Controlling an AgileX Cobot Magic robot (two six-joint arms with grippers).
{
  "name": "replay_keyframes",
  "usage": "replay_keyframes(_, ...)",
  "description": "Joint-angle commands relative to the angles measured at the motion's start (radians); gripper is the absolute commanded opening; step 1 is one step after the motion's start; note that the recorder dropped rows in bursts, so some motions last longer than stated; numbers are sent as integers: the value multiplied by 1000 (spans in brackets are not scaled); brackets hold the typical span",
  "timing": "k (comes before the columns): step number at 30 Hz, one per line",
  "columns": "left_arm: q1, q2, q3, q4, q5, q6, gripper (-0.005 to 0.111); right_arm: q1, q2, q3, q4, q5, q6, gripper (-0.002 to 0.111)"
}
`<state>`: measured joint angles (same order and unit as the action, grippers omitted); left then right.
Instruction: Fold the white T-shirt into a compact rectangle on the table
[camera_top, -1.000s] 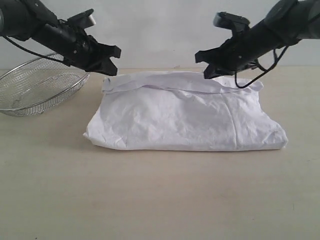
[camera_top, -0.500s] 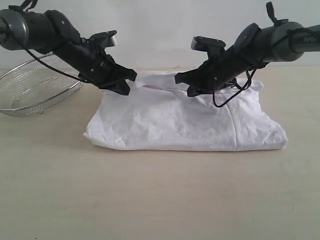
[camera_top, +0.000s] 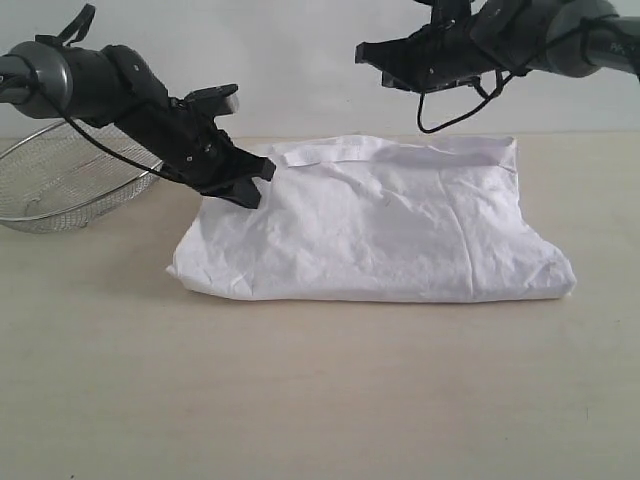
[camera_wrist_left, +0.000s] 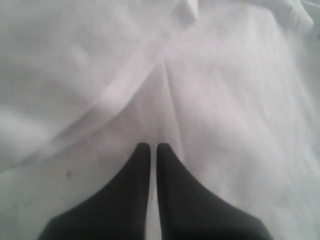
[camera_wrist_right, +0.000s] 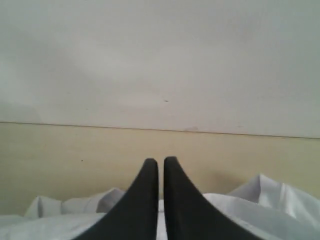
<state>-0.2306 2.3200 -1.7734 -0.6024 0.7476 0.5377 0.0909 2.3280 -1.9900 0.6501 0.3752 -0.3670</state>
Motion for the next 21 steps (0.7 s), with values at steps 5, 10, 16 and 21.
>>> replay_keyframes(5,-2,-14,0,-5,-15,-7,5,-11,-1,25,-127,185,68,0)
replay_keyframes(10,0,-34,-7,-5,-50,-7,5,-11,-1,74,-132,206,62,0)
replay_keyframes(16,0,-52,-7,-2,-76,-7,5,38,3,155,-125,121,43,0)
replay_keyframes(21,0,-52,-7,19,-83,-19,5,114,41,156,-113,4,42,0)
